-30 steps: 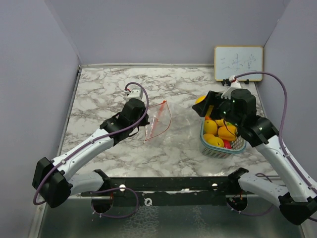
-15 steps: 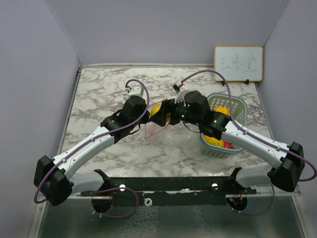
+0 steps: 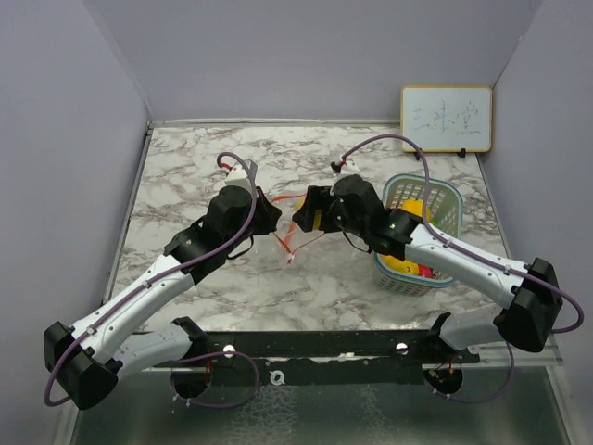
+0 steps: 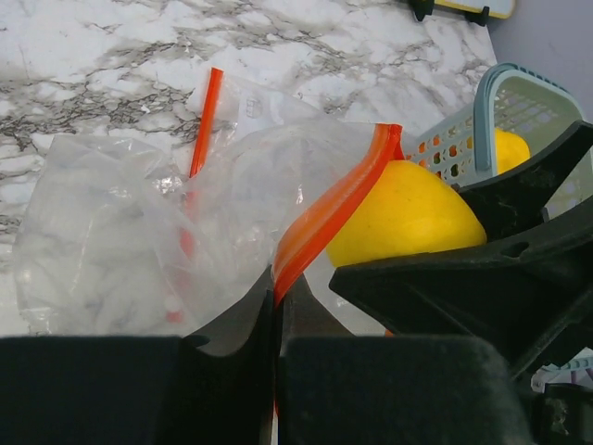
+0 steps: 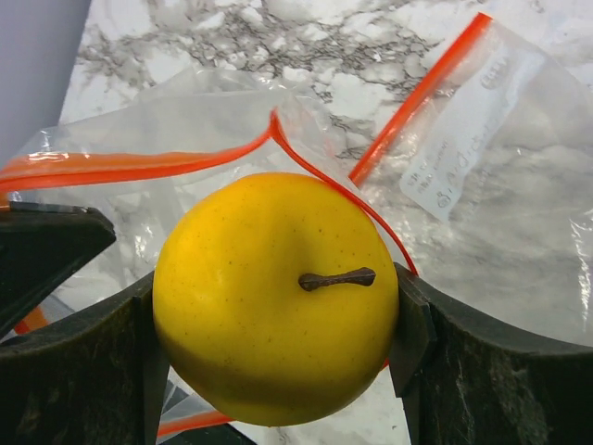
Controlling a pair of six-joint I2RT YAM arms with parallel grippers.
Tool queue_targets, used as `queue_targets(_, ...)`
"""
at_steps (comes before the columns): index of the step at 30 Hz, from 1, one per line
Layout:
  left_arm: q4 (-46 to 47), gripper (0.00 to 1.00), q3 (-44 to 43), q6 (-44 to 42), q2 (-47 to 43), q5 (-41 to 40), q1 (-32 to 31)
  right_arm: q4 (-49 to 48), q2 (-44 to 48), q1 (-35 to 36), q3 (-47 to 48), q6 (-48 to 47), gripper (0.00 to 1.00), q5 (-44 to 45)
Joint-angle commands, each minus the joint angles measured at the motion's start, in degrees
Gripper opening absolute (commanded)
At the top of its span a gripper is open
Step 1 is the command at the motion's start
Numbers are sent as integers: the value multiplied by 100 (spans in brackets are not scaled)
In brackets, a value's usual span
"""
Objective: Place the food in the zip-top bag and seal the zipper
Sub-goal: Place the fake fruit in the zipper food storage bag, then pick up the fake fruit from the bin.
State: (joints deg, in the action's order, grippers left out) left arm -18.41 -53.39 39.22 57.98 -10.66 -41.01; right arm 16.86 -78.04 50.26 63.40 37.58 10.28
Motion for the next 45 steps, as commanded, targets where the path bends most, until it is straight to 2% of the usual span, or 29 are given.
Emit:
queue_targets(1,260,0,273,184,-172,90,-22,543,73,6,230,44,71,531)
queue_targets(2,310,0,314,213,-155,114,-20,533,137,10,232,-14,89,462)
queue_targets(3,365,0,356,241,-136,137,-19,518,192,10,233,-60,99,387)
queue_targets(10,697,0,660,406,41,203,-21,1031,578,10,402,-155,100,451)
queue_targets(13,693,0,719,436,34,168,-20,1932,865,10,462,159,100,1206)
queue_targets(17,668,0,750,434,-81,159,-21,3547,1387,-68,236,1292,100,2824)
queue_targets(20,661,0,758,408,-150,211,-19,3923,1626,-685,5,1287,100,2962)
queue_targets(23,663,0,767,400,-188,259,-20,3776,1687,-1429,-197,921,100,2802)
queue_targets(30,642,0,764,374,-195,324,-16,3112,1110,-2217,-318,238,100,3020)
queue_targets(36,620,0,716,311,-170,371,-21,2549,518,-2688,-524,-4,100,2982)
queue_targets(45,671,0,772,271,-156,405,-20,614,427,-3040,-1389,-1245,100,2457)
